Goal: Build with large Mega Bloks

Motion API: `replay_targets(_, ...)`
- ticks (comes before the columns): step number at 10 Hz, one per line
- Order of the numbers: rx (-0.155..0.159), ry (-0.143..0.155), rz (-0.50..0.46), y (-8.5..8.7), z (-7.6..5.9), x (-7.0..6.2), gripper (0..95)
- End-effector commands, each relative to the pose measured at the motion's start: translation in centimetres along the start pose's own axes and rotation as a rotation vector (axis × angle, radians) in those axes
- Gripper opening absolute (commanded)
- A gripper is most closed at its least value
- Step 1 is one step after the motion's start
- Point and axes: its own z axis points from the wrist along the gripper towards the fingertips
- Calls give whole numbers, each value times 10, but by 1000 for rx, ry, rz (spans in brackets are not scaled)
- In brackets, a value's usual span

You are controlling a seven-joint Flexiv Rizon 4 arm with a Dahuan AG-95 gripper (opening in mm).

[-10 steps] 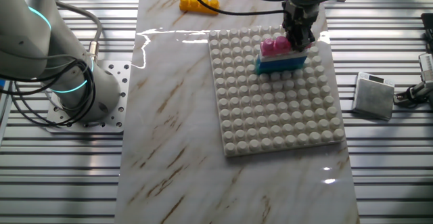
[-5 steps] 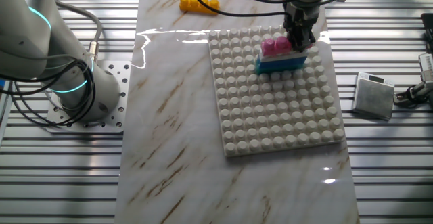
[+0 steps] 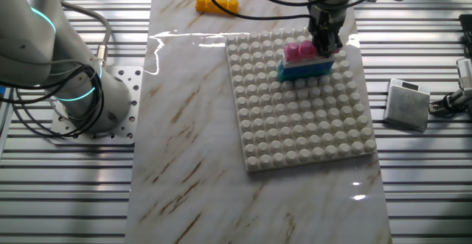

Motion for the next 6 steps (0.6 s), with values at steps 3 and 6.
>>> replay_targets(3,2,-1,4,-1,3,0,0)
replay_targets(6,2,-2,0,-2,7,-1,0)
